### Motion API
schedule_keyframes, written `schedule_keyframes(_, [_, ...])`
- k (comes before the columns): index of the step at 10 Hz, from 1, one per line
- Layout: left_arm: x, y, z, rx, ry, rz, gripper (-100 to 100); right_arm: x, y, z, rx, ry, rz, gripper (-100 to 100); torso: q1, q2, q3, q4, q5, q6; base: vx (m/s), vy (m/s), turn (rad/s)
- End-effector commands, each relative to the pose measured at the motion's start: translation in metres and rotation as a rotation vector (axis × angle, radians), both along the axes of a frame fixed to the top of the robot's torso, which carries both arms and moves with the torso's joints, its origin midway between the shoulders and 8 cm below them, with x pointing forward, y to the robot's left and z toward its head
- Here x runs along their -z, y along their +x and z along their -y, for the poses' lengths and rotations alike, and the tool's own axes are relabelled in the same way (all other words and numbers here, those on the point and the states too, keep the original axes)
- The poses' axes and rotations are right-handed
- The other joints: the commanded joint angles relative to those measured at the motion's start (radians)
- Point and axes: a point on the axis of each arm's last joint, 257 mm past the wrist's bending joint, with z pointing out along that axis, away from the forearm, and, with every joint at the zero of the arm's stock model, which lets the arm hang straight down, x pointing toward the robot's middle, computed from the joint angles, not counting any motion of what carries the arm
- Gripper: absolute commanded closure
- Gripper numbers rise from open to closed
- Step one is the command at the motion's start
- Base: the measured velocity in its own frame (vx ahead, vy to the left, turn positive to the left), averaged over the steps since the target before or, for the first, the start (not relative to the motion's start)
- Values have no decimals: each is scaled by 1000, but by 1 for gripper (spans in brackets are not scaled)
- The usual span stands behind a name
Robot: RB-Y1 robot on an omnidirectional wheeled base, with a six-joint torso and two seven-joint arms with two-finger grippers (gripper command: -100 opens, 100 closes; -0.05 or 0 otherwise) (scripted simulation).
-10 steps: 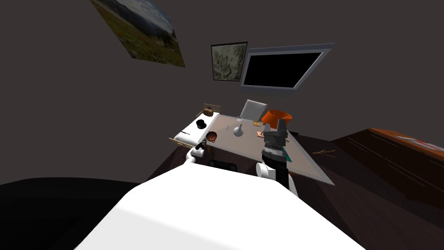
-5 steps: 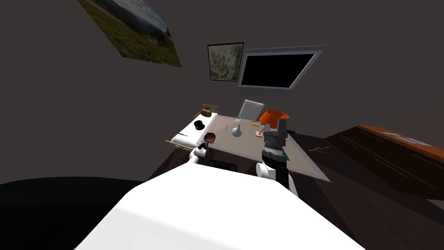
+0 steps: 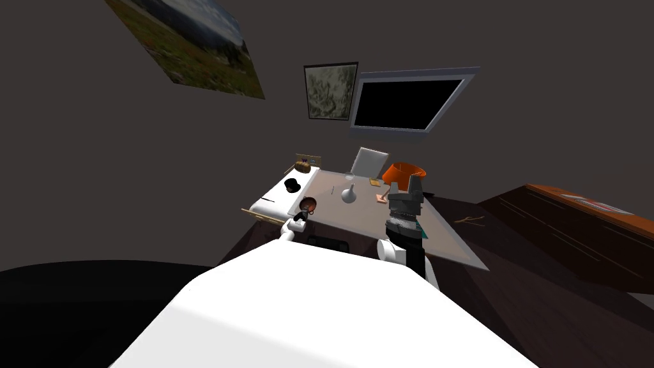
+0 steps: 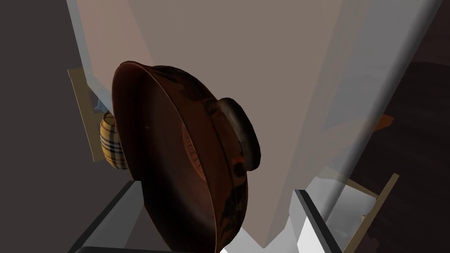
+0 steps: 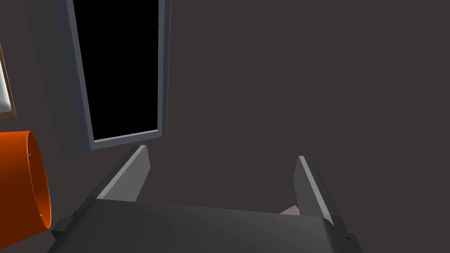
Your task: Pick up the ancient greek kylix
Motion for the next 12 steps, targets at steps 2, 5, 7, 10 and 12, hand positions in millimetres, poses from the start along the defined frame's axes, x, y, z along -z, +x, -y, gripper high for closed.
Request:
schedule_keyframes(2, [8,-6,0,1,-1,4,-100,0,0,0,0,0,0,0,0,0,0,0,0,0,72,-2,3])
schedule_keyframes(5, [6,-5,0,1,0,3,100,0,0,0,0,0,0,0,0,4,2,1,0,0,10,1,0])
schedule_keyframes(7, [7,-5,0,-1,-3,2,100,0,0,0,0,0,0,0,-1,6,3,1,-1,0,0,0,0])
schedule_keyframes(10, [2,-2,0,1,0,3,100,0,0,0,0,0,0,0,-1,7,4,2,-1,0,-15,1,-1])
schedule_keyframes(12, [-5,3,1,0,0,2,100,0,0,0,0,0,0,0,-3,13,8,4,-2,1,-88,-6,-6])
